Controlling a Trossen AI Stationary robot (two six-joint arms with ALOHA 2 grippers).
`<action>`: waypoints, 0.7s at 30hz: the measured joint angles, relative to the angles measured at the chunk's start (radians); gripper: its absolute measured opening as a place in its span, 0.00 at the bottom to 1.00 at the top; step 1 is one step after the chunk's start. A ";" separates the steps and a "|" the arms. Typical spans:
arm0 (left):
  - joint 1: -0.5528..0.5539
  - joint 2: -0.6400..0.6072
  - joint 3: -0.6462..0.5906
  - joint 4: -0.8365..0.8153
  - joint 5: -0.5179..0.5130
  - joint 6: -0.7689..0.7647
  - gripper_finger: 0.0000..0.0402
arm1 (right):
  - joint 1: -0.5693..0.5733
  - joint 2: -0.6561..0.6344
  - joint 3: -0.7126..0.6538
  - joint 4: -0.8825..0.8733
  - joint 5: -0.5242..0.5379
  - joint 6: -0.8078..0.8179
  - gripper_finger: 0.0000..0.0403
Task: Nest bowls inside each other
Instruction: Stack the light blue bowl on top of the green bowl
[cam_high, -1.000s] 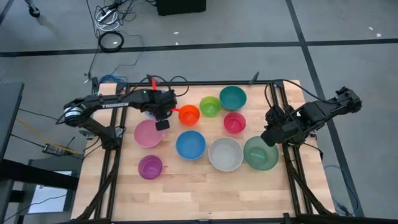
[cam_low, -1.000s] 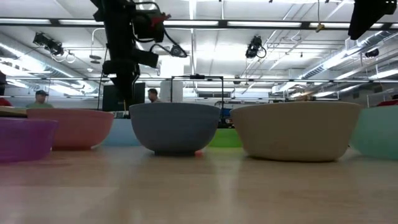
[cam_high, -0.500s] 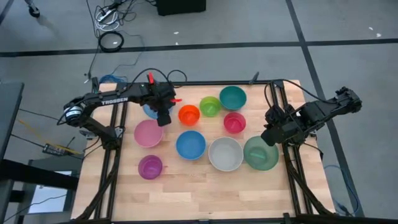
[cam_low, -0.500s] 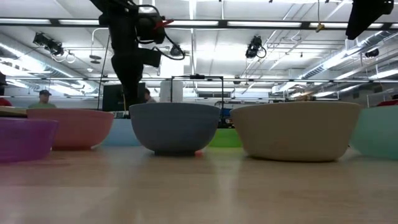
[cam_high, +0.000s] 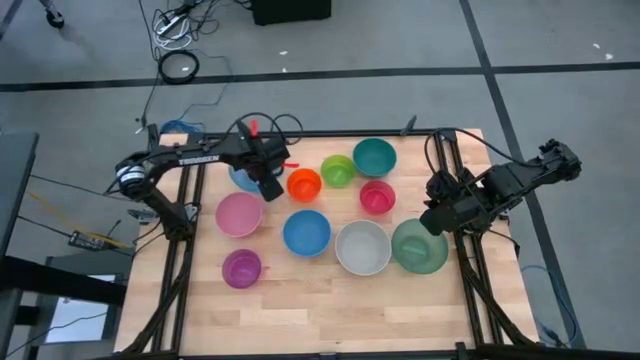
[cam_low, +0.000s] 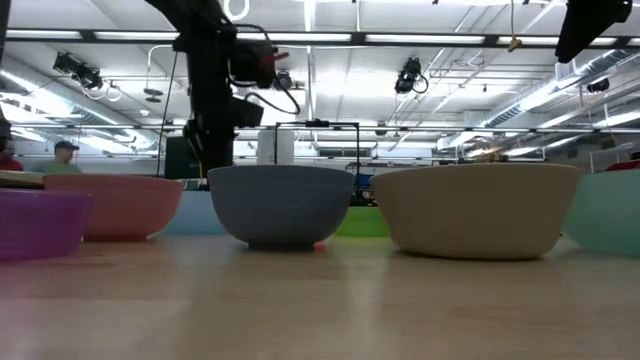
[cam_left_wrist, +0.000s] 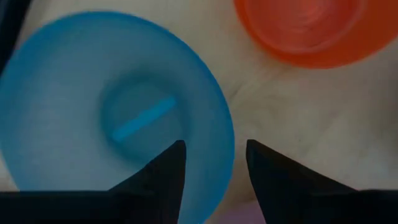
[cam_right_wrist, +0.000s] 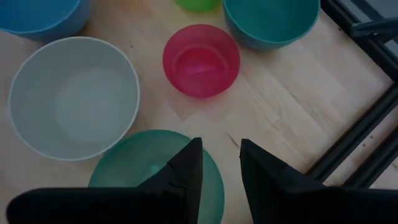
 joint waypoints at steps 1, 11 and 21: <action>0.000 0.011 0.000 0.001 -0.003 -0.002 0.44 | 0.004 0.000 0.000 0.000 0.000 0.006 0.24; 0.000 0.099 0.000 0.001 -0.033 -0.064 0.44 | 0.040 0.011 0.000 0.001 0.000 0.053 0.24; -0.001 0.206 0.000 0.029 -0.052 0.000 0.34 | 0.040 0.052 0.000 0.003 0.000 0.052 0.24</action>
